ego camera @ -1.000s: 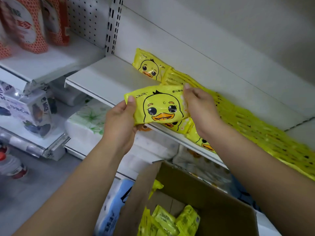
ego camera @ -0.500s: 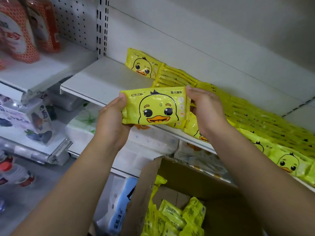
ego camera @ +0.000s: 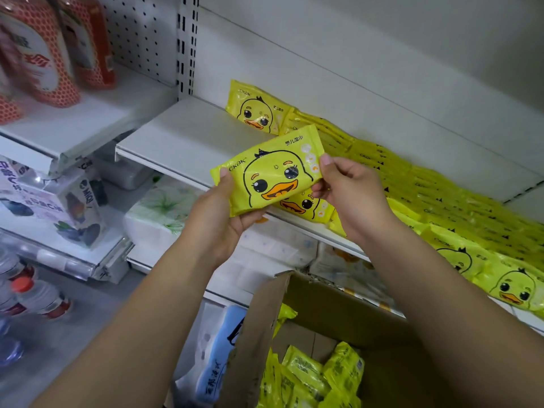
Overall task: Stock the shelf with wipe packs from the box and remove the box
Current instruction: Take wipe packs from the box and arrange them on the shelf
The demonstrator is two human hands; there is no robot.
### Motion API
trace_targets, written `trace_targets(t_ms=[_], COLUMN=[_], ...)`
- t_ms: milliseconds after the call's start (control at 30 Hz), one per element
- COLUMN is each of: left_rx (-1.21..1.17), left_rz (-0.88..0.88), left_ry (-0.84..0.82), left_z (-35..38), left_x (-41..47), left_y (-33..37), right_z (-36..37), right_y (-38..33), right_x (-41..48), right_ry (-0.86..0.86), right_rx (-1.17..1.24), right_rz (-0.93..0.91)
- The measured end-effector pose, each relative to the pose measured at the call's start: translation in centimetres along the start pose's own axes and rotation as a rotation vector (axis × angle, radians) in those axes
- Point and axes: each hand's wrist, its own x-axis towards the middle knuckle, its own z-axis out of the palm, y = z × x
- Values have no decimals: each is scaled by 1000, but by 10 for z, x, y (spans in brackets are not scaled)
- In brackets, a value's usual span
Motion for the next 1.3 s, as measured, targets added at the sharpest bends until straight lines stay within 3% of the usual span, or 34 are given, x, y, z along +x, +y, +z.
trace_targets(t_ms=[100, 167, 433, 700, 967, 1100, 1167, 1300], left_rx=[-39, -83, 126, 217, 289, 448, 486, 503], left_rz=[-126, -109, 255, 431, 507, 607, 623, 628], left_ry=[-17, 7, 156, 260, 144, 109, 99, 92], left_z=[-1, -1, -2, 3, 4, 0, -1, -4], left_x=[-3, -2, 4, 9, 3, 3, 3, 3], left_y=[-9, -12, -15, -12, -4, 1, 1, 6], right_z=[0, -4, -14, -16, -34, -36, -28, 0], right_y=[-3, -6, -6, 2, 5, -13, -29, -48], right_x=[4, 6, 5, -5, 2, 13, 17, 39], right_ry=[9, 34, -12, 25, -121, -66, -165, -497], right_rx=[-43, -31, -274, -248, -331, -551, -663, -776], right_rz=[-22, -20, -70, -50, 19, -207, -299, -278])
